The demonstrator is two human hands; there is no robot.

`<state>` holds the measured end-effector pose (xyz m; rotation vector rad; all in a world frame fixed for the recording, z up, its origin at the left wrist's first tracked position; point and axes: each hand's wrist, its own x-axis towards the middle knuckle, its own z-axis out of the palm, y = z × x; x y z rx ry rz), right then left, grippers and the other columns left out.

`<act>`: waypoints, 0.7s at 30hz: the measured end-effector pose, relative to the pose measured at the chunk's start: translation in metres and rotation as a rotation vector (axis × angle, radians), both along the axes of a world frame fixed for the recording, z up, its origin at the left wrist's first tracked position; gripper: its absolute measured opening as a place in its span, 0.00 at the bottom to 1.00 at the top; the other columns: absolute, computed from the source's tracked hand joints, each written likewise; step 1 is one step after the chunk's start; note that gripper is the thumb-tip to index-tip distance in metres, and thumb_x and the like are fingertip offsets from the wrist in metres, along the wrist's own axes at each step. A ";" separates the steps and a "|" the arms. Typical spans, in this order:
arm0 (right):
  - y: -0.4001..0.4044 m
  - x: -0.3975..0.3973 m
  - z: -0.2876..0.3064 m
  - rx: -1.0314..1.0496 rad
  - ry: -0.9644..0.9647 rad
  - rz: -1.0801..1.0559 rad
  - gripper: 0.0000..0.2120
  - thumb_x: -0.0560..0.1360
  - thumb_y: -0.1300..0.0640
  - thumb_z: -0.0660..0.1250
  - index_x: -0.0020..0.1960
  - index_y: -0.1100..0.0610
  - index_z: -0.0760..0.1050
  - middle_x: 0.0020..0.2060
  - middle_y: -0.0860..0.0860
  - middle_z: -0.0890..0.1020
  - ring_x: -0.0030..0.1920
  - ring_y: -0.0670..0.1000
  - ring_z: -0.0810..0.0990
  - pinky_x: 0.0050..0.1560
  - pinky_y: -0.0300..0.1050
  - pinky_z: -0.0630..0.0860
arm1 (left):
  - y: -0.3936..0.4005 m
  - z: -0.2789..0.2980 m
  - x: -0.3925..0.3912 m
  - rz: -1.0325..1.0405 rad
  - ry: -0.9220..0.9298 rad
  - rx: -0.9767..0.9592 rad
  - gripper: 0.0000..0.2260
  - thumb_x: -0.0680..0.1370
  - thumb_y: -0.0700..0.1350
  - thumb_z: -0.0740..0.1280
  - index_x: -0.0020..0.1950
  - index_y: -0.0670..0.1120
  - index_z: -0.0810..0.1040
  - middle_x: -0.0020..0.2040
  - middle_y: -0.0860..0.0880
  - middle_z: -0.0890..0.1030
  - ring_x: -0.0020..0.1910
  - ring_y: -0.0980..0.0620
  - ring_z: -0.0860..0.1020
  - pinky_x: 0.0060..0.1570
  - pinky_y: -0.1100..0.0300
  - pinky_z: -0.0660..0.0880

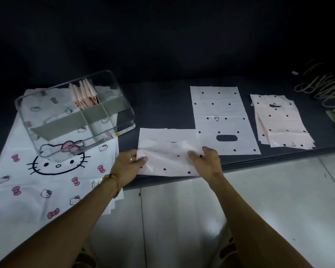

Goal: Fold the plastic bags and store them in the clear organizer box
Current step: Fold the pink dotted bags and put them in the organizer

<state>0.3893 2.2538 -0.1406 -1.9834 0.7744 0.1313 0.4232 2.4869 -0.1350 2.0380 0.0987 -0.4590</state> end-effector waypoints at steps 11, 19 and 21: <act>-0.005 -0.009 -0.010 0.087 -0.200 -0.056 0.08 0.79 0.59 0.60 0.41 0.54 0.72 0.39 0.47 0.76 0.40 0.46 0.74 0.40 0.35 0.72 | 0.009 -0.009 0.003 0.003 -0.053 -0.113 0.06 0.77 0.37 0.67 0.53 0.45 0.77 0.45 0.50 0.83 0.42 0.54 0.80 0.46 0.64 0.76; -0.009 0.010 -0.007 -0.091 0.003 -0.034 0.15 0.76 0.59 0.63 0.31 0.57 0.73 0.27 0.49 0.74 0.30 0.48 0.70 0.33 0.37 0.67 | -0.006 -0.014 0.014 0.148 -0.006 0.103 0.07 0.75 0.42 0.70 0.51 0.44 0.77 0.49 0.44 0.82 0.47 0.47 0.80 0.48 0.58 0.75; -0.008 0.016 -0.005 -0.166 0.047 -0.009 0.15 0.77 0.58 0.63 0.32 0.61 0.75 0.27 0.52 0.74 0.28 0.48 0.69 0.31 0.38 0.68 | -0.009 -0.012 0.016 0.167 -0.005 0.164 0.09 0.74 0.44 0.70 0.53 0.44 0.76 0.49 0.44 0.82 0.48 0.47 0.79 0.47 0.59 0.73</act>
